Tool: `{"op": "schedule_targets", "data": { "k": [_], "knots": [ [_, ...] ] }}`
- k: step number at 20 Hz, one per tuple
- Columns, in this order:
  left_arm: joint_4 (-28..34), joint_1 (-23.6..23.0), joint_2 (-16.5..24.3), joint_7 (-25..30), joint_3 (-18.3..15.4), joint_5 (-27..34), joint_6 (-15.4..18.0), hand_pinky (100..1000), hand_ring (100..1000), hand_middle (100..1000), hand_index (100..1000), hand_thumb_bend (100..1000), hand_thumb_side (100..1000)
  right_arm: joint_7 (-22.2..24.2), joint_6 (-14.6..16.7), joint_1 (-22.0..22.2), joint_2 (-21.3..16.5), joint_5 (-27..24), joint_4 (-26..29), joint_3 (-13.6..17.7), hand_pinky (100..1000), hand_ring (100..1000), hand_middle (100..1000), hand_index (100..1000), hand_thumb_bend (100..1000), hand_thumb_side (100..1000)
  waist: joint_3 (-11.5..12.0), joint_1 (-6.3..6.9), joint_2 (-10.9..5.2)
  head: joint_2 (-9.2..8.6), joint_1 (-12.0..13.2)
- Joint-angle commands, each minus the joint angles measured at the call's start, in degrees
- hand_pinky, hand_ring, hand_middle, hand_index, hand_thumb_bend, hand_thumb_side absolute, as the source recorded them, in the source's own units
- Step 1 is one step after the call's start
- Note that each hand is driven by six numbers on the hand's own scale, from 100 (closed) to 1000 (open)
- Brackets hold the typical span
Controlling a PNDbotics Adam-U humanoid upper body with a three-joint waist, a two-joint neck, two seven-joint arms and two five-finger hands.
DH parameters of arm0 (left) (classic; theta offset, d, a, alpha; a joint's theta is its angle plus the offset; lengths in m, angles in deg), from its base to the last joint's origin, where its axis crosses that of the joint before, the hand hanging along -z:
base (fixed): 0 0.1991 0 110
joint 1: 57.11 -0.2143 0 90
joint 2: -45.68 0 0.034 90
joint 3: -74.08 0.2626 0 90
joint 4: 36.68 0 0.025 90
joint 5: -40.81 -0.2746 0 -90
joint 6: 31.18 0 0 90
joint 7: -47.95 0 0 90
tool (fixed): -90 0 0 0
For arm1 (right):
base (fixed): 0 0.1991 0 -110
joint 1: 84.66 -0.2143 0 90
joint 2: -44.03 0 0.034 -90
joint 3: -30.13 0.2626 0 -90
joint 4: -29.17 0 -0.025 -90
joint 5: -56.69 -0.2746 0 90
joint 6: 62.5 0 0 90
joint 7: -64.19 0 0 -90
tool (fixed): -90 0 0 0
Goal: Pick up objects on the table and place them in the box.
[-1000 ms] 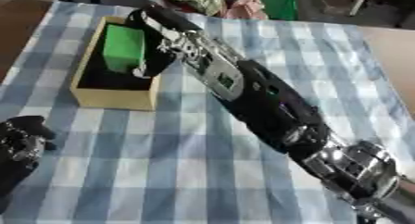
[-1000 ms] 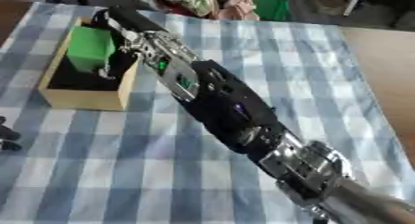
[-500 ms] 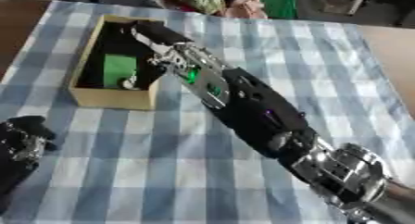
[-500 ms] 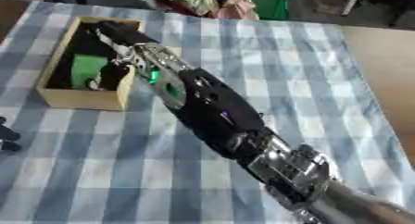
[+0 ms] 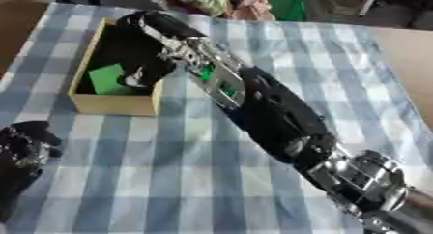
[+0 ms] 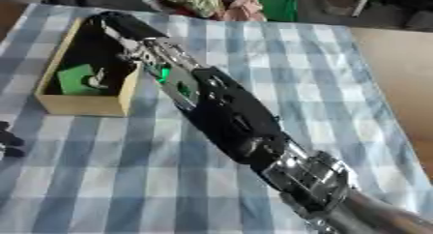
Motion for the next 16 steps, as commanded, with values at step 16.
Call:
{"op": "schedule_targets", "data": {
  "k": [16],
  "knots": [
    [0.94, -1.23, 0.92, -2.33, -2.52, -0.19, 0.43, 544, 590, 498, 659, 100, 203, -33.06, -6.56, 19.43, -13.91, -31.00, 26.18, 10.60, 681, 913, 705, 875, 265, 100, -5.60, 1.86, -2.00, 0.77, 3.79]
  ]
}}
